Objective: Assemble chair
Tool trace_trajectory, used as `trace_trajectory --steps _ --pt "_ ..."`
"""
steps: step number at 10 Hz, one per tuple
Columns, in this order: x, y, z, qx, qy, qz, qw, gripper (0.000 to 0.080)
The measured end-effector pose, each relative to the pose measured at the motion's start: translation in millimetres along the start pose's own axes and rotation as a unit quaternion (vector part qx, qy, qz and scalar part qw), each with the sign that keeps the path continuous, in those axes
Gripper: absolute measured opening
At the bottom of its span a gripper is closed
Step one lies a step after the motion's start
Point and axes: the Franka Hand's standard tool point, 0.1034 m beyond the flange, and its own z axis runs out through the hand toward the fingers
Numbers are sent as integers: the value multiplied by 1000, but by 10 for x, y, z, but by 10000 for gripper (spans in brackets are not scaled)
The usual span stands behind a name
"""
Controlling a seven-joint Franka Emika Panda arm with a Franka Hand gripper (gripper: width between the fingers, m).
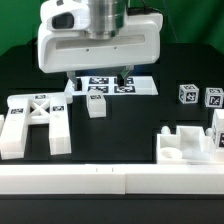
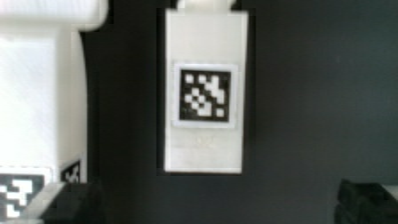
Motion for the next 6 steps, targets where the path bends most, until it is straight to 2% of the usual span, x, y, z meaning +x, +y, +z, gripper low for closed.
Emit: trace_trajectory --steps 1,3,6 --pt "33 16 -39 5 -16 -1 1000 649" --pt "7 -37 -3 17 -67 1 998 649" --pt "-15 25 8 17 -79 23 996 649"
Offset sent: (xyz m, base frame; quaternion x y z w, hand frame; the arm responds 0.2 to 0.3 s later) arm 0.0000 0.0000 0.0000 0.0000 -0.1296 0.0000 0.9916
